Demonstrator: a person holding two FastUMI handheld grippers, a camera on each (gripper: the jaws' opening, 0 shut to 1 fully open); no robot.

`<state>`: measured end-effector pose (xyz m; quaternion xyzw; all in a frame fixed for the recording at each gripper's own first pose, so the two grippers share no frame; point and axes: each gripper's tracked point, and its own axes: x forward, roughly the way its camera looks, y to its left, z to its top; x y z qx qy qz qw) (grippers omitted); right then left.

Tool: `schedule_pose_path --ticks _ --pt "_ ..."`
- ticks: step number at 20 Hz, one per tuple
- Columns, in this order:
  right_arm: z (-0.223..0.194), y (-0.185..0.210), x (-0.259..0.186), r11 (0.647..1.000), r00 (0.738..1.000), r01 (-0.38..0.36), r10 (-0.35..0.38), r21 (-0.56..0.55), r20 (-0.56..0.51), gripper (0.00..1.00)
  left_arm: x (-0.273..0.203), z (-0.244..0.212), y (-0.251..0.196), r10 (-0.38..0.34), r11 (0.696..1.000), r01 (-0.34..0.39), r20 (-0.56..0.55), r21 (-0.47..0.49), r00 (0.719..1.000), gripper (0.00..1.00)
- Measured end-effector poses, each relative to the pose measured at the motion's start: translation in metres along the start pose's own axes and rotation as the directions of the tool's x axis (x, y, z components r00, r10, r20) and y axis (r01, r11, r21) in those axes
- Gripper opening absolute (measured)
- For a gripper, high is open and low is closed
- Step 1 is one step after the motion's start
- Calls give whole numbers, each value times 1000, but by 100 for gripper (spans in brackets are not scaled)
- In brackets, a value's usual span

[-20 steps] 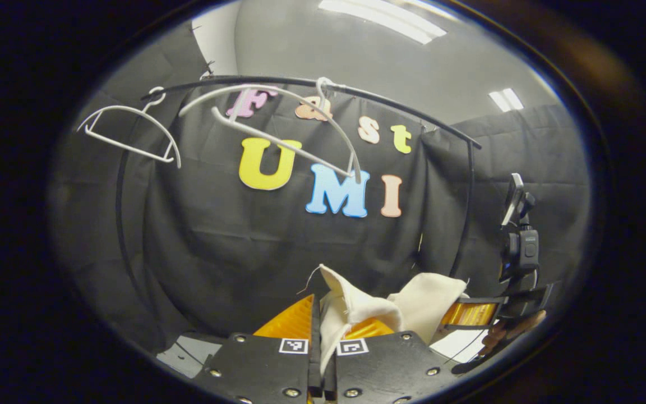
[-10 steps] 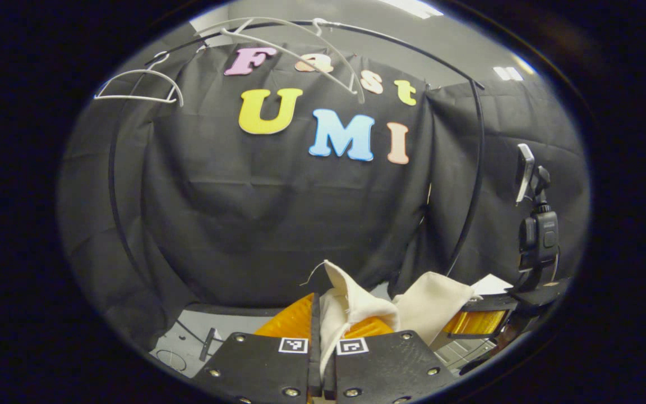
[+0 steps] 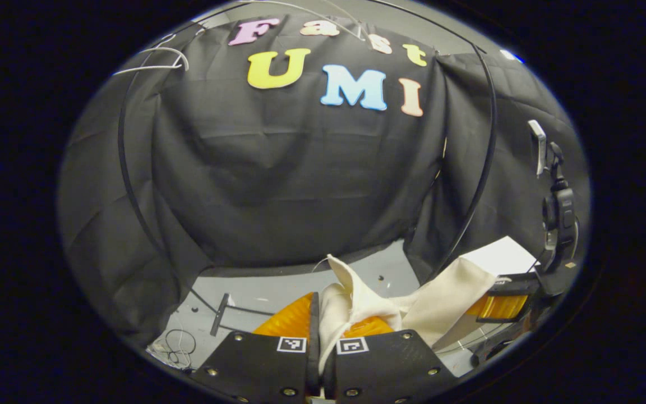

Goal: Grasp the clothes on the hanger with both hands and then place them into the laundry hamper below.

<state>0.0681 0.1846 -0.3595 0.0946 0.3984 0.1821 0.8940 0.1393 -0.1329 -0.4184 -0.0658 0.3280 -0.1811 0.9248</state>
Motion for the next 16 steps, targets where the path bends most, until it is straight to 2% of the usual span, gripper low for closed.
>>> schedule_pose_path --ticks 2,4,5,6,8,9,11,16 --pt "-7 -5 -1 1000 999 27 -28 -15 -19 10 -2 -27 1 2 1000 -2 -70 1 998 2" --pt "-13 -8 -8 999 999 39 -40 -22 -32 7 -9 -45 5 10 1000 -8 -108 20 994 6" --pt "-10 -10 -11 999 999 42 -42 -20 -20 19 -14 -56 5 6 1000 -3 -132 26 991 12" --pt "-7 -10 -16 999 999 46 -47 -21 -5 28 -19 -61 6 6 999 -2 -136 32 991 36" --pt "-7 -9 -23 998 999 50 -50 -39 2 55 -27 -61 10 23 999 -18 -123 44 992 84" --pt "-5 -10 -27 997 998 62 -62 -54 4 69 -31 -59 13 36 998 -30 -115 52 993 89" --pt "-4 -14 -37 994 997 80 -79 -76 20 100 -42 -55 12 50 997 -43 -98 71 994 89" --pt "16 -15 -65 993 994 88 -82 -81 75 98 -73 -23 10 84 992 -80 -43 95 996 89"
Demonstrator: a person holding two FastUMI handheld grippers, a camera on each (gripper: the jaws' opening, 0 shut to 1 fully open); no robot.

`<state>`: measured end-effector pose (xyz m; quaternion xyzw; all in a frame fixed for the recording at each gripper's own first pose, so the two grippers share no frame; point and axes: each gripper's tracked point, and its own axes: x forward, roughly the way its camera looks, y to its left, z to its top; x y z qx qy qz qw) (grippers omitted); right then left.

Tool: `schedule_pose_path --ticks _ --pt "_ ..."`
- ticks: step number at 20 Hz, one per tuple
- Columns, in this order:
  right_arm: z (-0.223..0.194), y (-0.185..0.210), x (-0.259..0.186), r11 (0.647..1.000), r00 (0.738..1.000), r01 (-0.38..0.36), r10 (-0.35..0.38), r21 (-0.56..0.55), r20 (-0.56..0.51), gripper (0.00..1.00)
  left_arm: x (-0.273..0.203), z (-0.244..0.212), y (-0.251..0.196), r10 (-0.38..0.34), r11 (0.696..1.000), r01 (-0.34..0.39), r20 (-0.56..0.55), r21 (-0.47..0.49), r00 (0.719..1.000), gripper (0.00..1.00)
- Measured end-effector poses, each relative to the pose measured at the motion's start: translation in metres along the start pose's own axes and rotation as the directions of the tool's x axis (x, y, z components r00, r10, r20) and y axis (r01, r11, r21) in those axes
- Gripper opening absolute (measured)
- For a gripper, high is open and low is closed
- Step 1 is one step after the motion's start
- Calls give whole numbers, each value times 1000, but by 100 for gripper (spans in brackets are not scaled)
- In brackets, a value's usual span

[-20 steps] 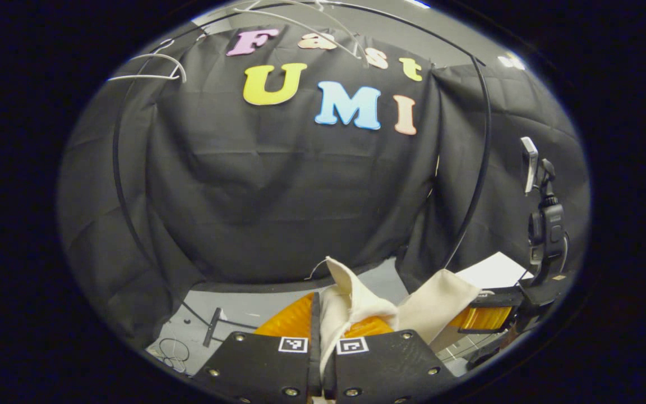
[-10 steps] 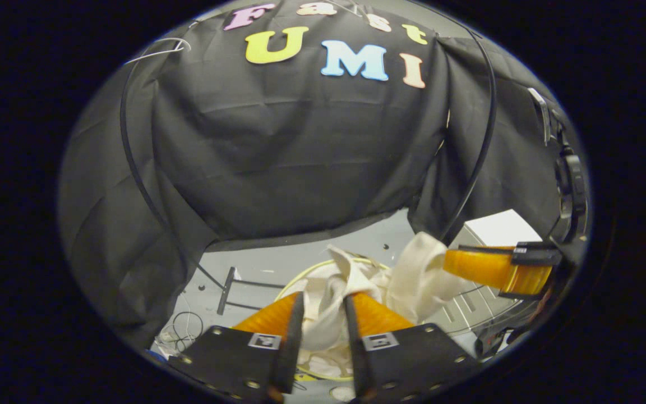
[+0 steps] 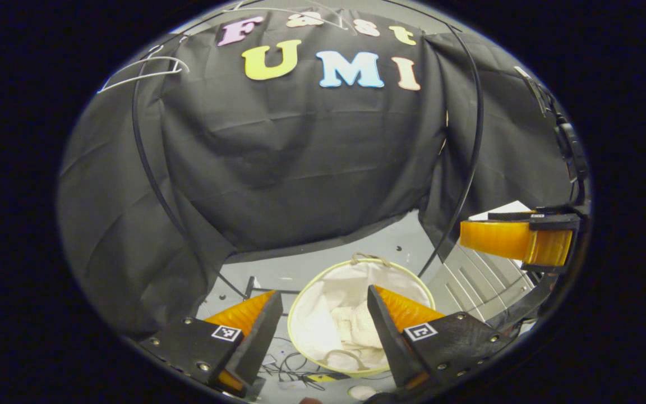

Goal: Grasp the clothes on the hanger with both hands and then place them into the laundry hamper below.

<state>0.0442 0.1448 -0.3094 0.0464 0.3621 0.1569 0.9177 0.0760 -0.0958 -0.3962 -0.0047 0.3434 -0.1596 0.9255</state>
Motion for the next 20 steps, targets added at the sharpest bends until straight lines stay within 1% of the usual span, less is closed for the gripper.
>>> schedule_pose_path --ticks 4,7,8,9,10,13,15,18,20 --pt "39 -2 -38 999 995 -11 14 -31 95 98 -36 50 2 44 999 -42 96 -26 994 89" --pt "83 -7 -71 999 981 -14 24 -51 194 98 -73 95 3 72 997 -67 193 -36 978 89" --pt "98 -9 -84 998 972 -12 25 -58 235 98 -86 110 4 82 996 -75 227 -40 970 89" --pt "115 -10 -96 998 961 -10 29 -69 275 93 -98 126 6 96 995 -87 258 -46 961 89" --pt "129 -11 -108 997 950 -5 31 -83 310 98 -111 138 6 108 994 -97 286 -53 952 89" --pt "165 -17 -143 992 916 16 35 -123 400 98 -150 173 4 129 991 -106 365 -82 922 89" --pt "185 -19 -165 989 891 31 38 -143 453 98 -169 196 6 141 990 -118 407 -83 902 89" --pt "200 -28 -192 987 866 54 28 -149 499 98 -205 223 4 159 987 -133 466 -89 870 89" --pt "201 -32 -212 988 852 61 21 -139 523 98 -227 236 2 168 986 -134 495 -104 853 89"
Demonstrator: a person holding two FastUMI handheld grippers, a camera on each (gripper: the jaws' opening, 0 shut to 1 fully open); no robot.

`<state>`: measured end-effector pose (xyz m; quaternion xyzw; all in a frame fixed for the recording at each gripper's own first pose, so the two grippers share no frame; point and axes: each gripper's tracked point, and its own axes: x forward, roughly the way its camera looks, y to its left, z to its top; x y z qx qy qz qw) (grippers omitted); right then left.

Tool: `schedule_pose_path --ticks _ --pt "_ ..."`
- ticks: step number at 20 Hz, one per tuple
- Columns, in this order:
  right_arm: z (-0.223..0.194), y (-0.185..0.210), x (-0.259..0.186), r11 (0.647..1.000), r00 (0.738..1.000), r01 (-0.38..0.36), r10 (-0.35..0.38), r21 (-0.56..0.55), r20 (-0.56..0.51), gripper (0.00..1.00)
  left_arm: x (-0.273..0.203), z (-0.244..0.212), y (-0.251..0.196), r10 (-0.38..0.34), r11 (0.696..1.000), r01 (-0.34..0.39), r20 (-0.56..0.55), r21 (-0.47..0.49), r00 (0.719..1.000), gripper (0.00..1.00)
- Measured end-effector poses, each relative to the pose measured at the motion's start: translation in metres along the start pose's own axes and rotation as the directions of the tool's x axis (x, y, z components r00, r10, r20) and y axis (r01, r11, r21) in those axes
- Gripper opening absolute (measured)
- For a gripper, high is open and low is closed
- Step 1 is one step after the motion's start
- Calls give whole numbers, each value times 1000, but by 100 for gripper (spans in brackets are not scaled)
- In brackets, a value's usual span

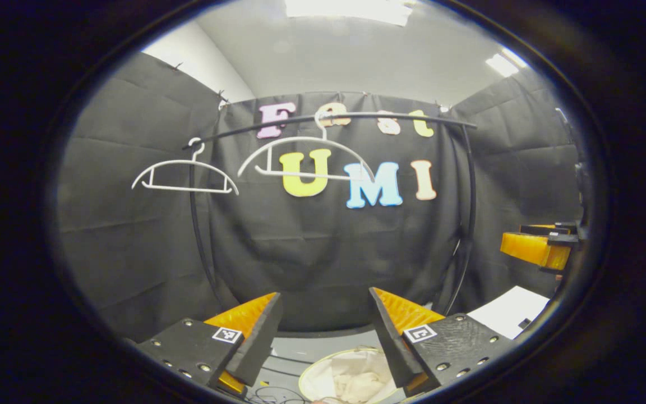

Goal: Grasp the clothes on the hanger with both hands and then place them into the laundry hamper below.

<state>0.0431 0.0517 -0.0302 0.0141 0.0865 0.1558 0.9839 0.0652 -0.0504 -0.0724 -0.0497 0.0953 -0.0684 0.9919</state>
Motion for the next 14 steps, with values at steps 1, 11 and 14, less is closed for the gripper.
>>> schedule_pose_path --ticks 1,11,14 --pt "7 -5 -6 1000 1000 8 -8 2 13 98 -5 9 1 3 1000 -3 13 -2 1000 89" --pt "52 -70 -72 989 982 144 -140 -25 129 92 -71 70 0 46 999 -47 138 8 989 88" --pt "51 -82 -93 983 974 180 -175 -20 144 92 -84 79 3 60 998 -63 163 13 985 89"
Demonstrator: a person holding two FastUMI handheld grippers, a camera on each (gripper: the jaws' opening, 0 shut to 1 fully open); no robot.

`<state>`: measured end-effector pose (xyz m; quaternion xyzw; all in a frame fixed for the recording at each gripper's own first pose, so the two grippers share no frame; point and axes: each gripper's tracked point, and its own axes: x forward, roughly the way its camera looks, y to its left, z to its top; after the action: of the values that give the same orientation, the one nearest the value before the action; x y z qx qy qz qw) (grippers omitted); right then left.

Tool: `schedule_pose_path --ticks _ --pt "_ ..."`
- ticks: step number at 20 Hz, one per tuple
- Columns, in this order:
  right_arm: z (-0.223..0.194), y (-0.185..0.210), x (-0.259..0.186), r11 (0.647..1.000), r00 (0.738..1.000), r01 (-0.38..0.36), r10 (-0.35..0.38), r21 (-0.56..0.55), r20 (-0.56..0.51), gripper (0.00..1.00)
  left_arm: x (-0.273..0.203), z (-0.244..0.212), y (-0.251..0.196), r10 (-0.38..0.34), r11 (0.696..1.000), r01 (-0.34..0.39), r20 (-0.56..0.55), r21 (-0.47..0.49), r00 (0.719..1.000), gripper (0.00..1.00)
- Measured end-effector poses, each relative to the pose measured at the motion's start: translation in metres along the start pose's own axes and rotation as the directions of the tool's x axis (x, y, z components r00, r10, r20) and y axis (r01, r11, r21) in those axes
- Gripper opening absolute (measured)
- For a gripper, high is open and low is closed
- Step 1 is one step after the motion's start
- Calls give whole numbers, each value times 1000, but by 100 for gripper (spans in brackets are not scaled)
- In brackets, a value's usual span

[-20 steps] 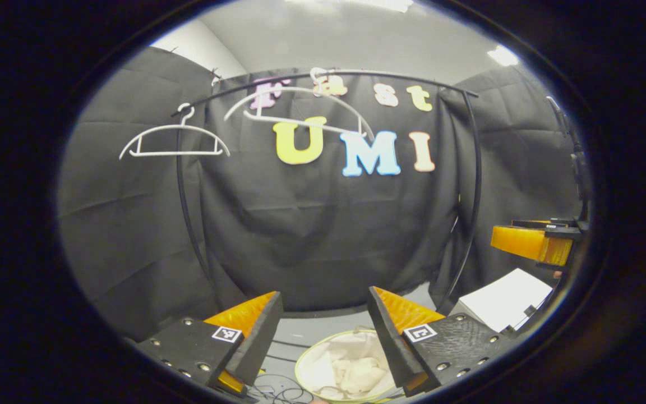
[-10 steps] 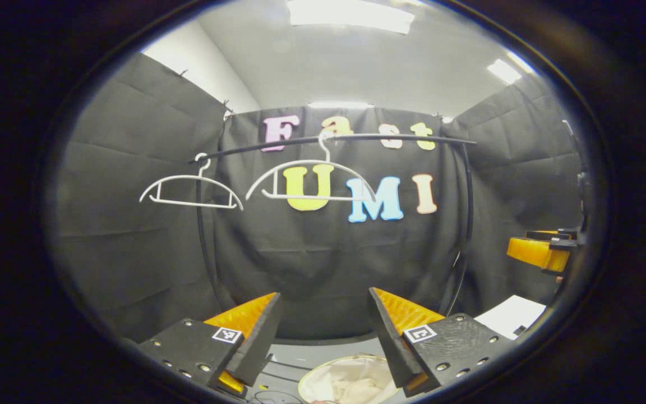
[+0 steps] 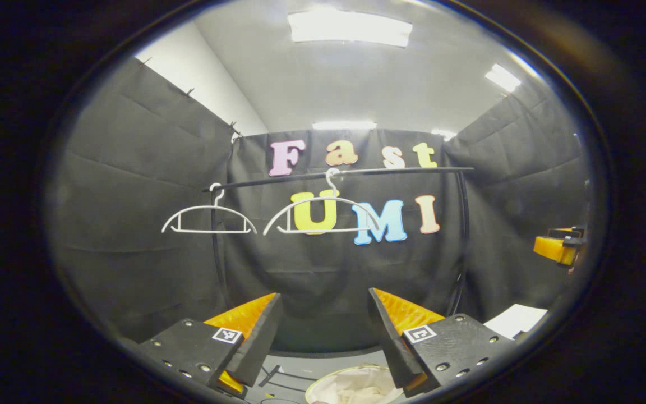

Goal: Grasp the clothes on the hanger with both hands and then place them into the laundry hamper below.

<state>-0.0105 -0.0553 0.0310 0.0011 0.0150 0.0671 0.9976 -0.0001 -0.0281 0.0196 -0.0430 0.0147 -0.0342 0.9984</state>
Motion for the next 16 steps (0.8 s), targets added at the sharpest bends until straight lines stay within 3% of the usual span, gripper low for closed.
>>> schedule_pose_path --ticks 7,8,12,13,16 --pt "7 -17 -13 999 998 47 -47 -1 41 92 -15 11 5 35 999 -36 38 28 999 88" --pt "7 -16 -13 999 998 46 -46 -2 42 97 -14 12 6 38 999 -39 41 29 998 88" --pt "13 -13 -11 999 997 46 -45 -2 57 98 -18 15 3 30 999 -32 58 33 998 89" --pt "15 -11 -10 999 997 45 -45 0 62 92 -19 16 4 29 999 -32 61 38 998 89" --pt "17 -9 -10 999 996 43 -42 -6 73 92 -23 16 3 23 999 -25 61 38 998 89"
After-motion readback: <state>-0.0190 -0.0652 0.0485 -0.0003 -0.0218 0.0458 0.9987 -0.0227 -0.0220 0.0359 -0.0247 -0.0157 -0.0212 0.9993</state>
